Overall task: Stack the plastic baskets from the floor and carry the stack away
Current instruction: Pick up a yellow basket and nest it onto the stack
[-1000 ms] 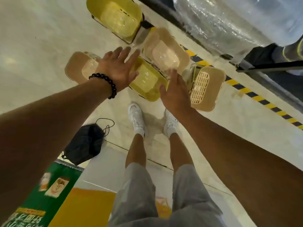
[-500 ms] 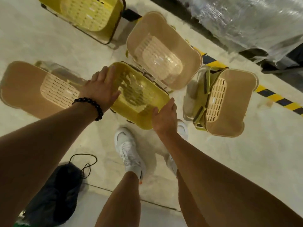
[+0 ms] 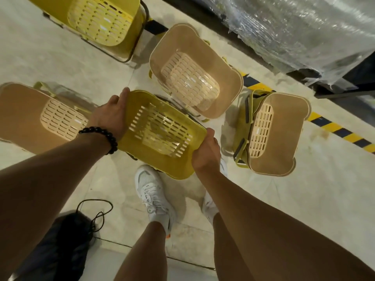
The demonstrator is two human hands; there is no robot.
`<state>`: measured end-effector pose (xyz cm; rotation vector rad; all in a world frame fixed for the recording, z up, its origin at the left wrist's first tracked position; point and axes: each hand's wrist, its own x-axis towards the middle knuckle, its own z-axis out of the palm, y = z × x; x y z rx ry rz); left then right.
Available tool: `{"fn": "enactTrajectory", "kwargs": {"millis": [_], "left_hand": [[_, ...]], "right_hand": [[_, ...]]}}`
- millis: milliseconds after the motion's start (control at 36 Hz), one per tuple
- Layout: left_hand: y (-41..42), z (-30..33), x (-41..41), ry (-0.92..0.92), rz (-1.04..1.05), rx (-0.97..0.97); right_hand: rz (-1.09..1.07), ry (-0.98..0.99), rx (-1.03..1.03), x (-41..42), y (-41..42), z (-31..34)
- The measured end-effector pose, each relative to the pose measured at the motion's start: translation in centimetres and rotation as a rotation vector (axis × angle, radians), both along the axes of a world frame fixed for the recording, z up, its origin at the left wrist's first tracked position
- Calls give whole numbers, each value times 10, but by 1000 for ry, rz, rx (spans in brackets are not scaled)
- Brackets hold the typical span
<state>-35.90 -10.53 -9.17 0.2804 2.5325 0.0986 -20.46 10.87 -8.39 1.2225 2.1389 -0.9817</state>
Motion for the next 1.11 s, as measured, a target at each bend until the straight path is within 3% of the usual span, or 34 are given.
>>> {"fn": "enactTrajectory", "kwargs": {"millis": [333, 444, 583, 722, 806, 917, 1111], "left_hand": [[-3, 210, 19, -18, 153, 107], [5, 281, 24, -30, 276, 192], [23, 338, 37, -27, 421, 263], [54, 360, 68, 52, 538, 424], [78, 353, 92, 3, 675, 455], [117, 331, 129, -110, 858, 407], [205, 291, 194, -113, 1106, 454]], "right_hand": [[308, 165, 147, -27, 37, 200], [300, 106, 114, -54, 57, 272], [560, 56, 205, -88, 87, 340], [739, 43, 279, -103, 121, 368], [813, 49, 281, -107, 142, 367], [971, 36, 303, -108, 172, 352], [1246, 53, 335, -107, 230, 306]]}}
